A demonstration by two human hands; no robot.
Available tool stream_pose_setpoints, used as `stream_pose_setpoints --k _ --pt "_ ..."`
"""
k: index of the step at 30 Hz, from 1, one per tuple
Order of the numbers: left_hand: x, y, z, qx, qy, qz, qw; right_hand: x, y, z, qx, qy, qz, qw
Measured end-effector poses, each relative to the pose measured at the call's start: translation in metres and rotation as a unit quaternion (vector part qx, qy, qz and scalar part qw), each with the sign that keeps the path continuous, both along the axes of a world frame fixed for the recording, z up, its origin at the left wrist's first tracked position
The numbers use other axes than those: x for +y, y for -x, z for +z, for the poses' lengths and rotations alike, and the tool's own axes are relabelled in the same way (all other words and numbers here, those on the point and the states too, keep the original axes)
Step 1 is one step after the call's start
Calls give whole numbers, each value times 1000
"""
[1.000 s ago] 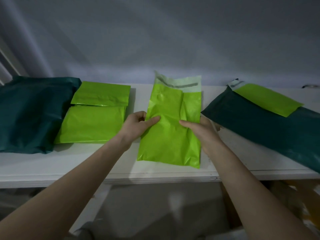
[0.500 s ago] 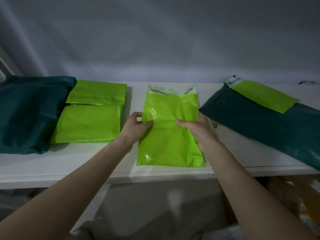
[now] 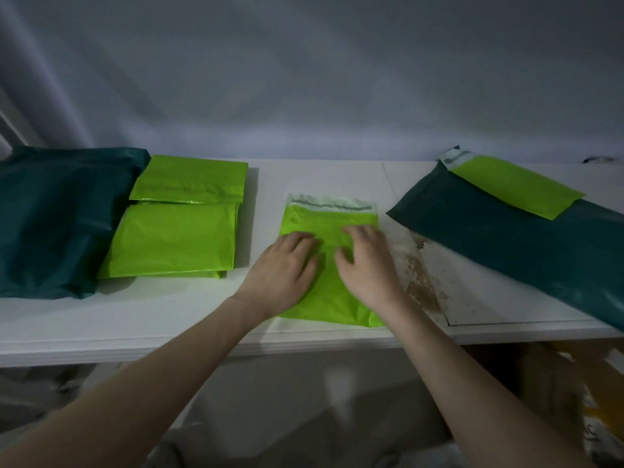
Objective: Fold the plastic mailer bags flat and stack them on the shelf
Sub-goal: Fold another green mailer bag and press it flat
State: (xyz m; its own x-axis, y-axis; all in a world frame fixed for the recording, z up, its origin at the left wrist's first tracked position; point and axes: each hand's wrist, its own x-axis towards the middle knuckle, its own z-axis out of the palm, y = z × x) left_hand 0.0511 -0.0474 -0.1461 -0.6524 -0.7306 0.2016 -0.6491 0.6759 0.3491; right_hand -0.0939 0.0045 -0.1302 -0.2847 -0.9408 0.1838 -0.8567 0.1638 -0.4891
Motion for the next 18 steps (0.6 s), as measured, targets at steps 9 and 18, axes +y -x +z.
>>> stream_pose_setpoints --k 9,18 --pt "6 -6 -23 -65 -26 12 997 15 -14 -28 81 -98 92 988" --pt "10 -2 -17 -51 -75 54 994 12 -14 -28 21 -113 21 993"
